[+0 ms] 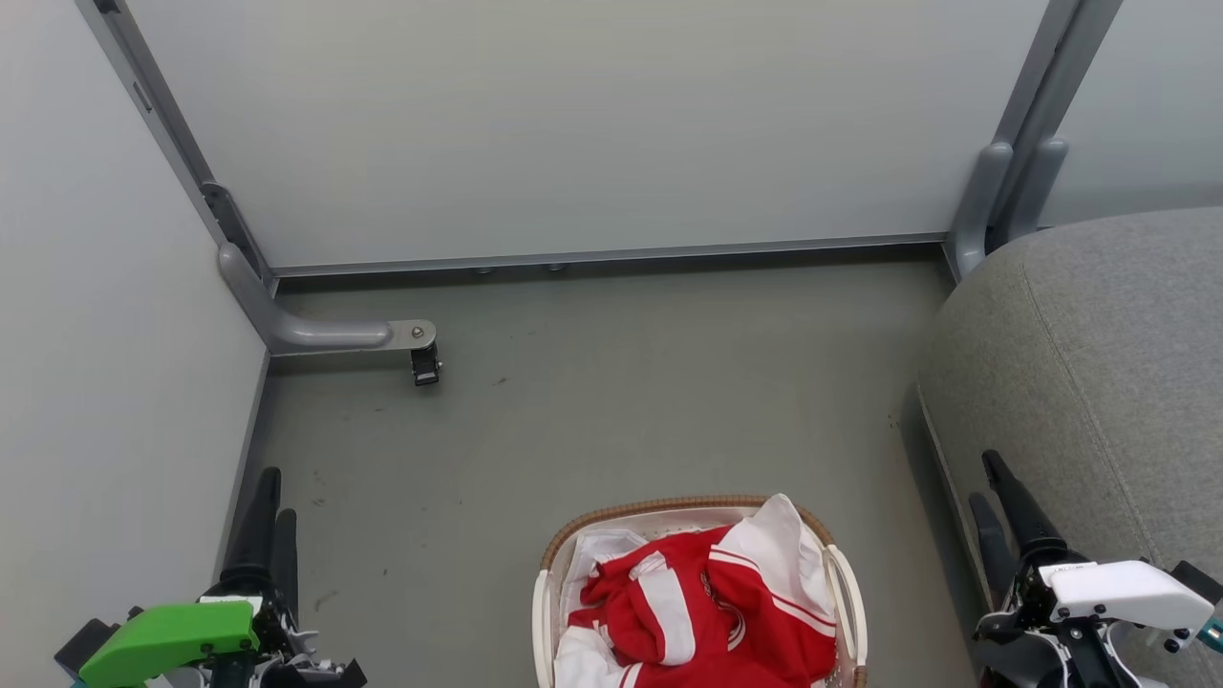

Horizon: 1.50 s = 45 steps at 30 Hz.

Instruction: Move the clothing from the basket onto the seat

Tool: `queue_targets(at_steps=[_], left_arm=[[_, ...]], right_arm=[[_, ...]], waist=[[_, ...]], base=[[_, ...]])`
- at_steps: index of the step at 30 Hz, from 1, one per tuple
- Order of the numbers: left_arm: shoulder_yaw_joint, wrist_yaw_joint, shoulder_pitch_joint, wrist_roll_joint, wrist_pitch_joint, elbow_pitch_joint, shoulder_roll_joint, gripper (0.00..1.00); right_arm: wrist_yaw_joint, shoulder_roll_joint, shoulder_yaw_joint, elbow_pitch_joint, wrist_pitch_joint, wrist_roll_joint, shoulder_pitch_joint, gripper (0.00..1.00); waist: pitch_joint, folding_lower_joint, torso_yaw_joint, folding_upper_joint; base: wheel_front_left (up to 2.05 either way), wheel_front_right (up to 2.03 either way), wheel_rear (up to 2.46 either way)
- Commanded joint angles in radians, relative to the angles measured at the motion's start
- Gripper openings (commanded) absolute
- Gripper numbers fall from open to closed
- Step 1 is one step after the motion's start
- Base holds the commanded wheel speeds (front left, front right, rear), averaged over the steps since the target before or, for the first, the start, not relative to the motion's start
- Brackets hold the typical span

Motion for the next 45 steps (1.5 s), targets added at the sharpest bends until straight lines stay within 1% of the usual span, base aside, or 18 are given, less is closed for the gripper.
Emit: queue_targets(at_steps=[1,7,11,15,20,23,30,34,41,45], left_arm=[[-0.005,0.0,-0.004,0.013,-0.012,-0.027,0.005,1.0],[-0.01,0.0,0.007,0.06,-0.043,-0.053,0.006,1.0],[-0.011,0.0,0.011,0.116,-0.062,-0.073,0.007,1.0],[-0.017,0.0,0.013,0.206,-0.081,-0.096,0.008,1.0],[-0.025,0.0,0.013,0.316,-0.103,-0.129,0.008,1.0],[-0.036,0.0,0.018,0.4,-0.116,-0.143,0.009,1.0],[-0.06,0.011,0.033,0.549,-0.143,-0.166,0.01,1.0],[-0.076,0.014,0.044,0.635,-0.159,-0.17,0.01,1.0],[-0.089,0.015,0.068,0.757,-0.183,-0.163,0.011,1.0],[-0.09,0.018,0.085,0.804,-0.198,-0.158,0.011,1.0]], right_arm=[[0.0,-0.007,0.006,-0.017,-0.012,-0.02,-0.014,1.0],[0.0,-0.008,0.005,-0.018,-0.041,-0.08,-0.018,1.0],[0.0,-0.009,0.002,-0.038,-0.059,-0.156,-0.02,1.0],[0.0,-0.01,0.0,-0.064,-0.077,-0.243,-0.019,1.0],[0.0,-0.011,0.006,-0.085,-0.097,-0.32,-0.019,1.0],[0.0,-0.011,0.011,-0.1,-0.109,-0.378,-0.02,1.0],[0.0,-0.012,0.029,-0.117,-0.135,-0.496,-0.019,1.0],[0.0,-0.013,0.046,-0.124,-0.149,-0.583,-0.017,1.0],[0.0,-0.014,0.065,-0.117,-0.172,-0.681,-0.011,1.0],[0.0,-0.014,0.09,-0.119,-0.184,-0.753,-0.007,1.0]], waist=[[0.0,0.0,0.0,0.0007],[0.002,0.0,0.001,0.0013],[0.004,0.0,0.002,0.0017],[0.006,0.0,0.003,0.0021],[0.007,0.0,0.005,0.0025],[0.008,0.0,0.006,0.0028],[0.01,0.0,0.007,0.0035],[0.012,0.0,0.008,0.0039],[0.013,0.0,0.007,0.0045],[0.013,0.0,0.006,0.0049]], base=[[0.0,0.0,0.0],[0.0,0.0,0.0],[0.0,0.0,0.0],[0.0,0.0,0.0],[0.0,0.0,0.0],[0.0,0.0,0.0],[0.0,0.0,0.0],[0.0,0.0,0.0],[0.0,0.0,0.0],[0.0,0.0,0.0]])
